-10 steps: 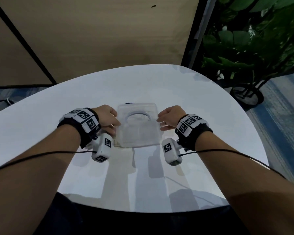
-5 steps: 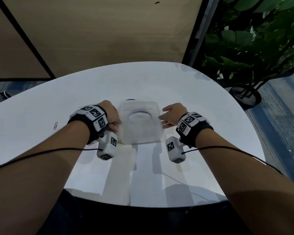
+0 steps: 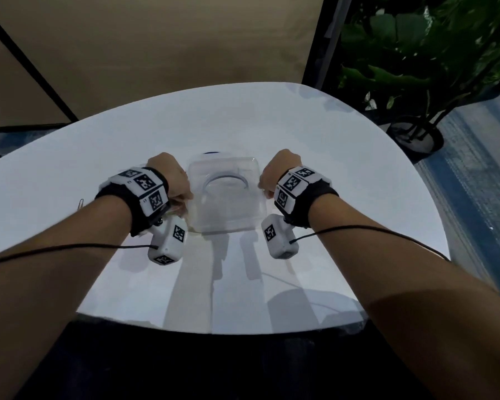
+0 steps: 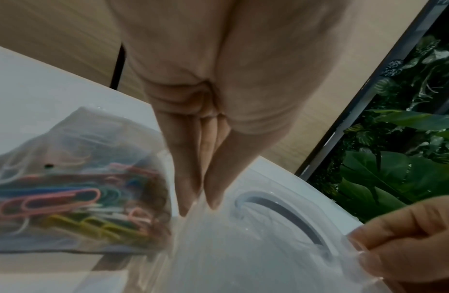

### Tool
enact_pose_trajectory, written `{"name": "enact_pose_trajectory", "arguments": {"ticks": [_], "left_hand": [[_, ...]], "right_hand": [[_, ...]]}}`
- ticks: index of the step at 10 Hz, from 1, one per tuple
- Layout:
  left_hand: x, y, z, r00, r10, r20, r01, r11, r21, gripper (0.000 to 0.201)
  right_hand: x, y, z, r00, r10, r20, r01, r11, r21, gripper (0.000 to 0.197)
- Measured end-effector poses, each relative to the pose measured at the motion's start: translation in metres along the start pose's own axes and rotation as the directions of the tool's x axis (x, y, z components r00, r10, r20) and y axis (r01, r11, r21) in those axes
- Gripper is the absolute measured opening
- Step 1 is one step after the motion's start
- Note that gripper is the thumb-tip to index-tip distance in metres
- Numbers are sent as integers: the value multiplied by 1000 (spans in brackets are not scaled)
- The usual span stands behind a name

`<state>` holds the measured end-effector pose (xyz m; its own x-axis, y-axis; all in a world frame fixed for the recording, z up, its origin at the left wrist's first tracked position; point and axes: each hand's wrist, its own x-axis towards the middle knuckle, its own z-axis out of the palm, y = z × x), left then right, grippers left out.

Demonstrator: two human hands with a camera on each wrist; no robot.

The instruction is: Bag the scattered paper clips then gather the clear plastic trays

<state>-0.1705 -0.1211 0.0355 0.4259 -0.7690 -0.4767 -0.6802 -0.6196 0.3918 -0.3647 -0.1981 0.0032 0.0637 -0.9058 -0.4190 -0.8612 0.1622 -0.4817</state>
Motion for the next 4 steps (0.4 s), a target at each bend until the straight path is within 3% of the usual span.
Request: {"name": "enact_pose_trajectory", "arguments": {"ticks": [2, 3, 4], "left_hand": [[13, -7, 0, 1000, -10, 21, 11, 998, -64, 30], [22, -9, -6, 997, 41, 67, -42, 999, 15, 27], [33, -14, -29, 995, 53, 84, -53, 999, -2, 15]], "right_hand": [[9, -1, 2, 995, -47, -92, 43, 998, -41, 27], [9, 4, 2, 999, -30, 40, 33, 997, -73, 11], [16, 2, -14, 991, 10, 130, 4, 995, -104, 32]]}}
